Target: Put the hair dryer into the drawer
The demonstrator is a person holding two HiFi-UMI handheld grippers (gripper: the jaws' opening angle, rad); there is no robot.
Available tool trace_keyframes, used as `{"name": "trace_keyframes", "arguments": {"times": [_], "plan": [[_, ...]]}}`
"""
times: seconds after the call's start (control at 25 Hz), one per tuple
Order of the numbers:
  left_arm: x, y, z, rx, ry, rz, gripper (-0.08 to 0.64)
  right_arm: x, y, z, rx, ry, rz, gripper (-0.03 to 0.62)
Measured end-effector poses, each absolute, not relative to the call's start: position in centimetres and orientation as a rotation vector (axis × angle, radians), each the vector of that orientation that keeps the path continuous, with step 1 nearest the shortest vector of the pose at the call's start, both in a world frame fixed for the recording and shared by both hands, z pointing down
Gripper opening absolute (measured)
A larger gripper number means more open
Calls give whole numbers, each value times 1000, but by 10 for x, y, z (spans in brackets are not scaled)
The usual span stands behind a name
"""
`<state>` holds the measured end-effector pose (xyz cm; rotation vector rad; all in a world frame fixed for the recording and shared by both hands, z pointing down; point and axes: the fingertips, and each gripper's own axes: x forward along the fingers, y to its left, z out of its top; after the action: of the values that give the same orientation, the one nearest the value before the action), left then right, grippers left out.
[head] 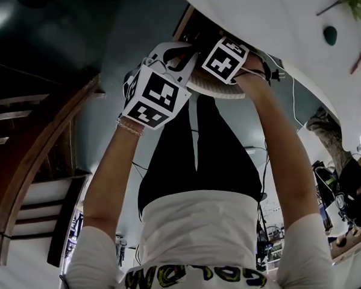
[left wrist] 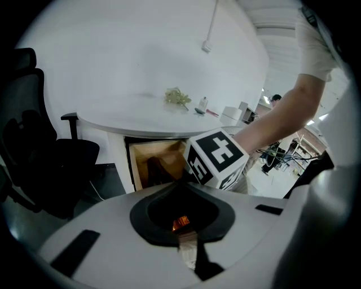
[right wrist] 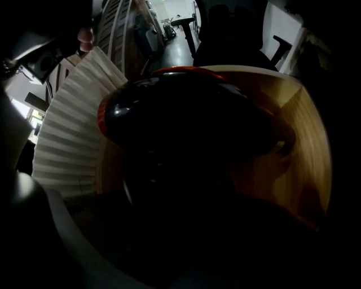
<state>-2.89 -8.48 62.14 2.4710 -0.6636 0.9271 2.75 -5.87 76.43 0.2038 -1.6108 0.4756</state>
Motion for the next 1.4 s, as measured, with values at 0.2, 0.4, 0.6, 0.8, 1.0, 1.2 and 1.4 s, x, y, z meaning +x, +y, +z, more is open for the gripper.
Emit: {"name": "trace_keyframes", "arguments": {"times": [0.2,0.4,0.6,0.8,1.0,1.2,1.4], "plan": [[-24,-84,620,2476,-674,920,18,34,-60,773,219,-1566,443,239],[-28,-85,618,2469,-689,908,17,33,-58,785,225,-1522,465,242],[-32,-89,613,2466,-719,899,17,37,-60,792,240,-1494,452,245],[-40,-86,609,2453,-752,885,17,36,-61,793,252,-1480,445,253],[-46,-80,602,2435,-775,886,17,32,-61,783,278,-1515,457,327],[-54,-75,586,2426,-807,884,17,32,-63,753,336,-1577,470,337],[-58,-73,564,2423,-878,854,17,35,-56,714,391,-1648,484,337]]}}
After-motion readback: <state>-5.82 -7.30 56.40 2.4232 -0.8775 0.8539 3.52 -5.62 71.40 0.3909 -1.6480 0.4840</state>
